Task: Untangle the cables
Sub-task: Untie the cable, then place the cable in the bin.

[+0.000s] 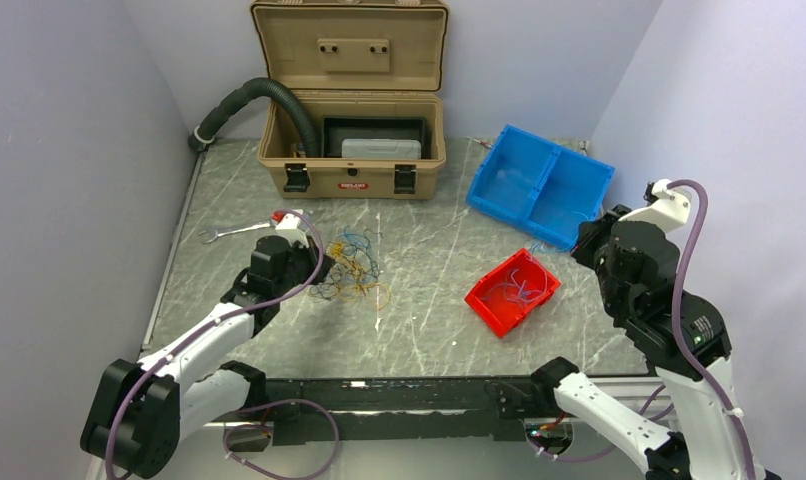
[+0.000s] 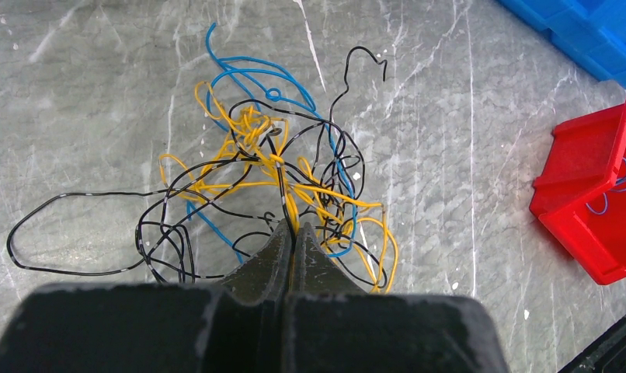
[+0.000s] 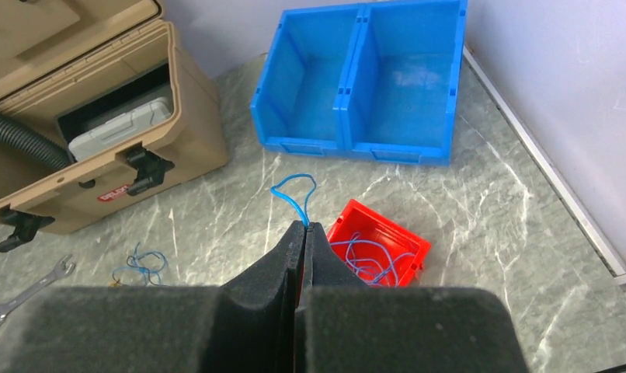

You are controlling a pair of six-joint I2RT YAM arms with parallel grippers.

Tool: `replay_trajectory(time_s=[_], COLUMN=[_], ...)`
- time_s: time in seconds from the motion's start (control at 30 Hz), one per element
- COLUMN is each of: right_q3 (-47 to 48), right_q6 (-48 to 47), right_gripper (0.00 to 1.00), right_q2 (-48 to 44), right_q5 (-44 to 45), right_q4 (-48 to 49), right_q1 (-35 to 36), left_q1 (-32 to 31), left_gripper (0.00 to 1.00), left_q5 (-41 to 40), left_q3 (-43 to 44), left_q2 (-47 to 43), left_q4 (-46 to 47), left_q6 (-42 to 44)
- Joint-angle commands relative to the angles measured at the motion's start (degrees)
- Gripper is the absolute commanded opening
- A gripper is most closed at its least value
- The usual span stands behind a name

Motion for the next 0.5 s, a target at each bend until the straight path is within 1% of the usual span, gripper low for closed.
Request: replay_trajectory(time_s=[0.0, 0.27, 0.47], right_q3=[-1.56, -13.72, -16.44], right_q6=[3.35, 15.57, 22.36], right_gripper=[0.00, 0.00, 0.00], right_q2=[0.78, 3.32, 6.99], right_q5=[0.87, -1.03, 0.74], right_q4=[-2.67, -6.87, -12.03], right_q1=[-0.13, -0.01, -0.01], left_q1=[-0.34, -0.34, -0.32], left_gripper=[0.00, 0.00, 0.00], left_q5=[0.94, 0.89, 1.09], left_q3=[0.37, 0.54, 0.62], left_q2=[-0.29, -0.05, 0.14], left_q4=[2.52, 2.31, 2.46], left_q6=[0.93, 0.93, 0.84])
